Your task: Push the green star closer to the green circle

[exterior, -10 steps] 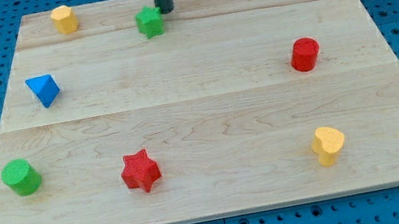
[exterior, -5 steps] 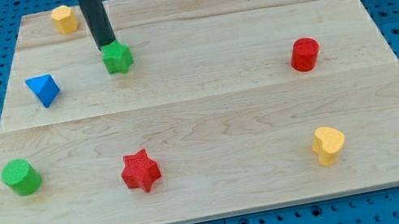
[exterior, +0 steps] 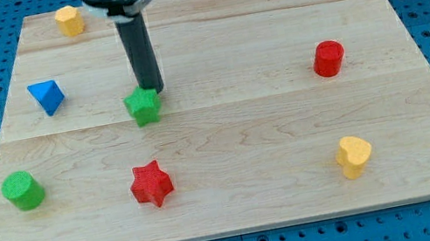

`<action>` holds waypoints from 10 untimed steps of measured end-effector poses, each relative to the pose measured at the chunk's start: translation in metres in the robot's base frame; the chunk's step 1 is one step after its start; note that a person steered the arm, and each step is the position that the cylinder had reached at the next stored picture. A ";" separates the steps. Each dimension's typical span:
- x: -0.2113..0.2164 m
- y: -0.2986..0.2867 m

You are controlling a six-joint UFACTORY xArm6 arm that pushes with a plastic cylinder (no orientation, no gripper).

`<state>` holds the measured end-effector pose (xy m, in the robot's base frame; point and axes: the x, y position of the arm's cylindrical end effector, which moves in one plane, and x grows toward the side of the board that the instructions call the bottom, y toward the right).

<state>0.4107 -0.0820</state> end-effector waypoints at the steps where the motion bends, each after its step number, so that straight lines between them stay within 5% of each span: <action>1: 0.031 0.000; 6: 0.096 -0.103; 8: 0.098 -0.101; 10: 0.153 -0.094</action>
